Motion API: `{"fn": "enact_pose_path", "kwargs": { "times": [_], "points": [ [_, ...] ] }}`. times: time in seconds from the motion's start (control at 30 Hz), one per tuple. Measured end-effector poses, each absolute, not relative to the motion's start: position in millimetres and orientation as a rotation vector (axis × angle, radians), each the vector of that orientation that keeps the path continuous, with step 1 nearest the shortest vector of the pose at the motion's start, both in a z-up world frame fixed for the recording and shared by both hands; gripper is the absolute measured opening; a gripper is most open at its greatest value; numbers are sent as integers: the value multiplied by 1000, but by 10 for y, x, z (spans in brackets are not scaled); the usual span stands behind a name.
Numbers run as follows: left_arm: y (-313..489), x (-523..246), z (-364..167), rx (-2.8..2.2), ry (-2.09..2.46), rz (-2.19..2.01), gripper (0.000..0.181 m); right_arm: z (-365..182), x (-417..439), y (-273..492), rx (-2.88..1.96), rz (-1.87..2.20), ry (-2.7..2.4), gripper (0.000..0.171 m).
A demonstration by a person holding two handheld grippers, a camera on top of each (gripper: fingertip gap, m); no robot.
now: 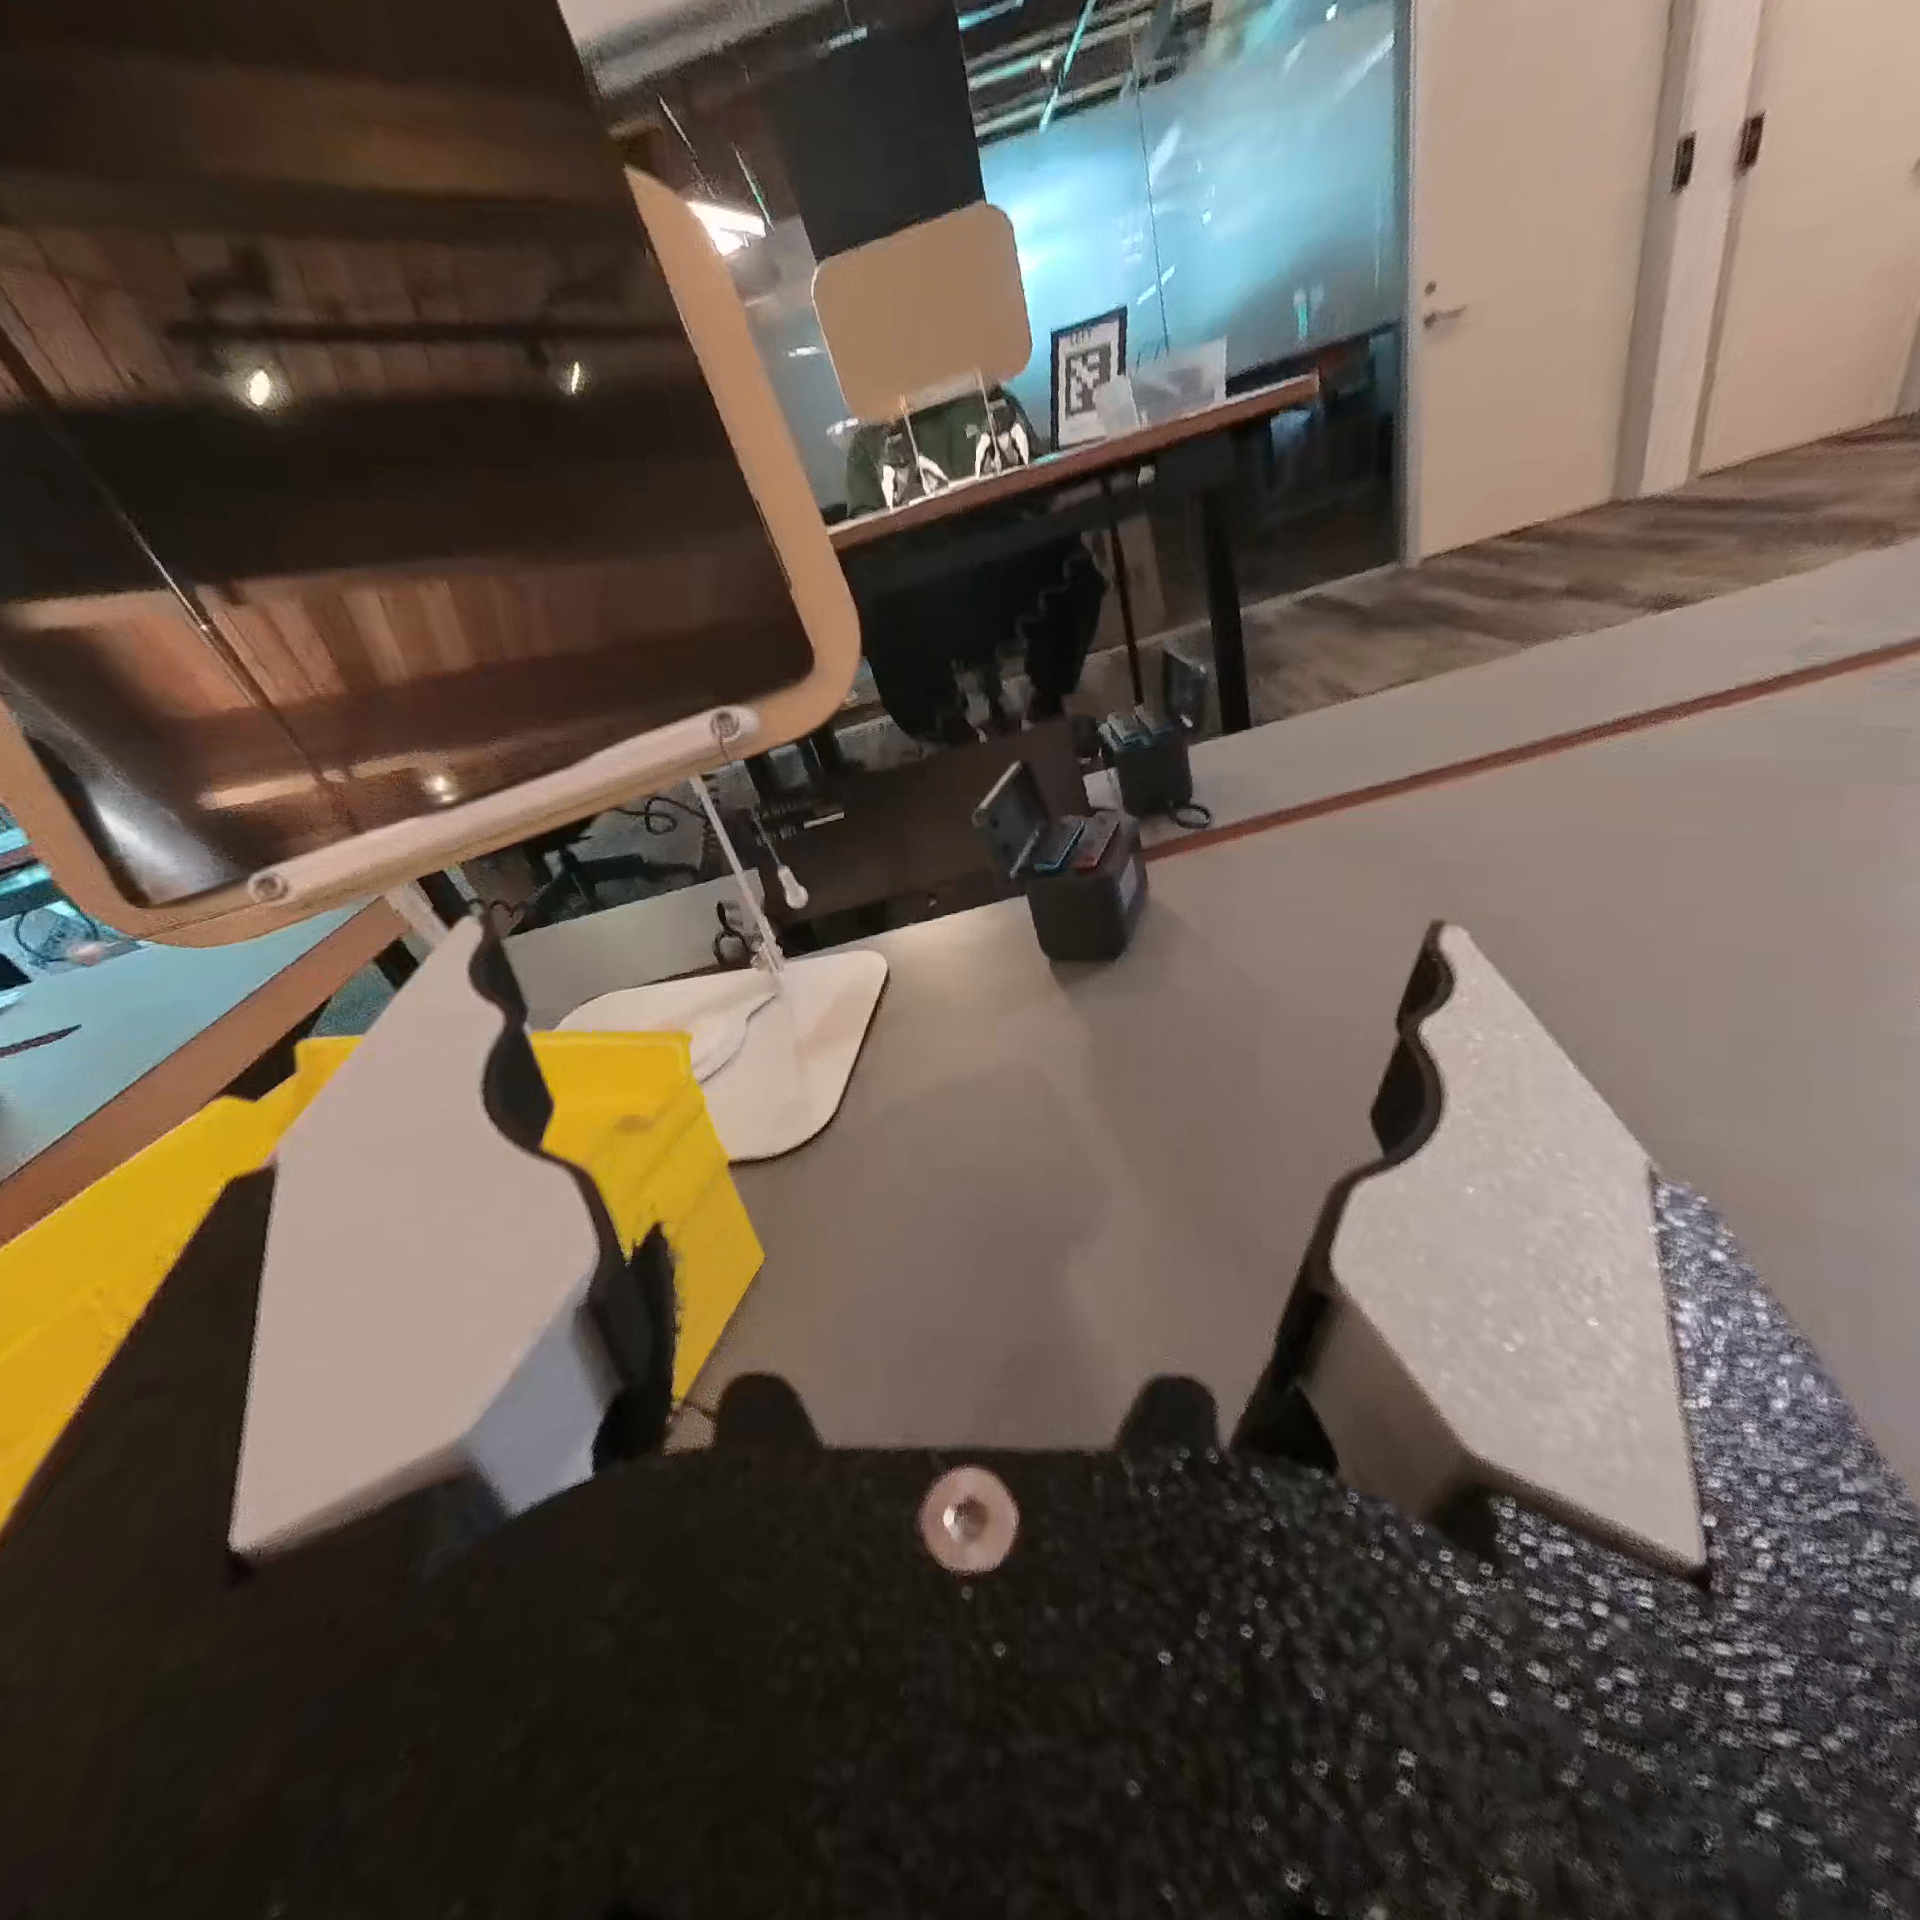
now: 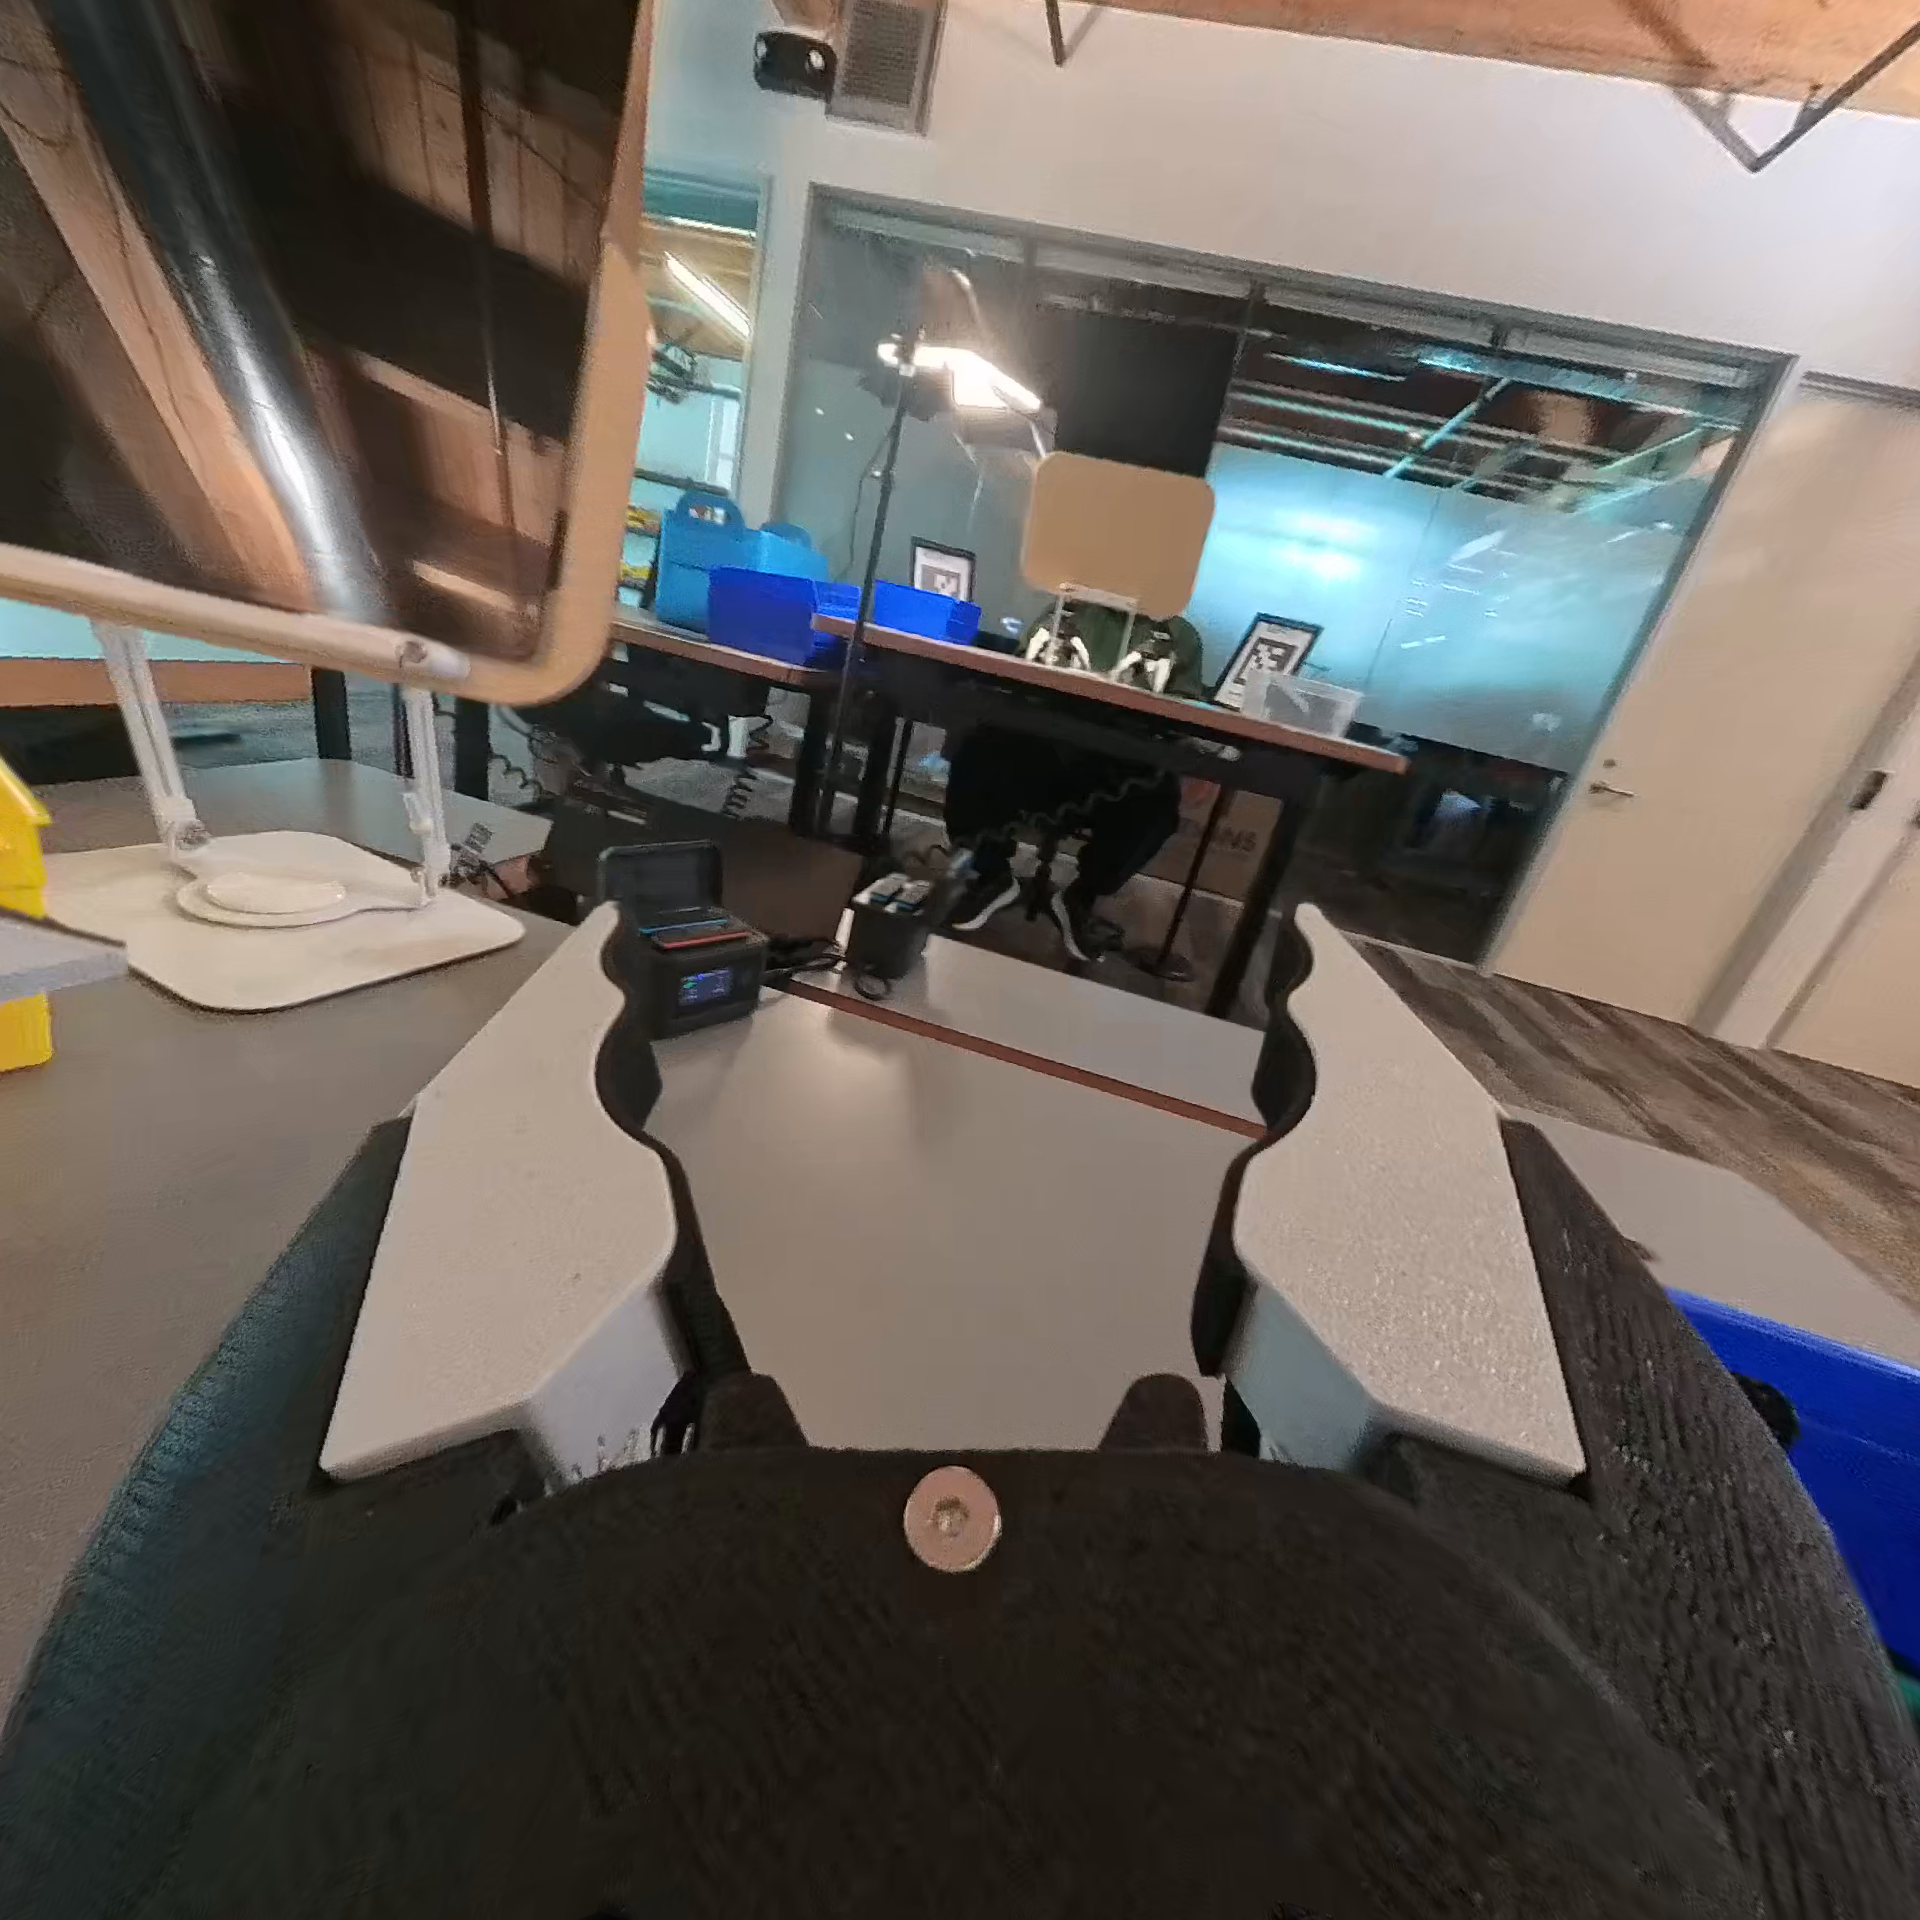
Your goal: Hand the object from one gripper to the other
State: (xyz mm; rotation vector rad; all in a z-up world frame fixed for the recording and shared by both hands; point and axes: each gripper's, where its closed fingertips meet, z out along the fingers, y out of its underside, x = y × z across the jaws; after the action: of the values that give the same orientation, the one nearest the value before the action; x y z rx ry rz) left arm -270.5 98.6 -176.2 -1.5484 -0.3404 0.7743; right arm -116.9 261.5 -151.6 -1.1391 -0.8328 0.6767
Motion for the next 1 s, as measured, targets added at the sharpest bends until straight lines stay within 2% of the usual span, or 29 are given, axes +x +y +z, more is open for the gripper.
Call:
{"fn": "enact_pose_path", "kwargs": {
  "times": [0.17, 0.33, 0.47, 0.57, 0.63, 0.73, 0.9, 1.0],
  "points": [
    [832, -2641, -1659, -1553, -366, 765, 159, -910, -82, 2747, -1159, 616, -720, 106],
    [725, -2659, -1714, -1600, -378, 749, 159, -504, 1115, 3434, -1244, 390, -532, 104],
    [429, -2786, -1614, -1629, -352, 886, 159, -717, 1736, 3943, -1416, 273, -605, 102],
    [84, -3064, -1621, -1717, -383, 992, 159, -1290, 2085, 4198, -1626, 169, -749, 100],
    [-126, -3261, -1824, -1869, -417, 982, 158, -1626, 2290, 4286, -1727, 176, -751, 91],
    [-285, -3359, -2164, -2053, -426, 804, 139, -1922, 2461, 4379, -1784, 247, -717, 75],
    [-451, -3459, -2671, -2226, -548, 536, 108, -2306, 2453, 4411, -1927, 318, -789, 65],
    [-540, -3493, -2964, -2360, -542, 508, 64, -2576, 2417, 4400, -2030, 310, -864, 51]
  ]
}}
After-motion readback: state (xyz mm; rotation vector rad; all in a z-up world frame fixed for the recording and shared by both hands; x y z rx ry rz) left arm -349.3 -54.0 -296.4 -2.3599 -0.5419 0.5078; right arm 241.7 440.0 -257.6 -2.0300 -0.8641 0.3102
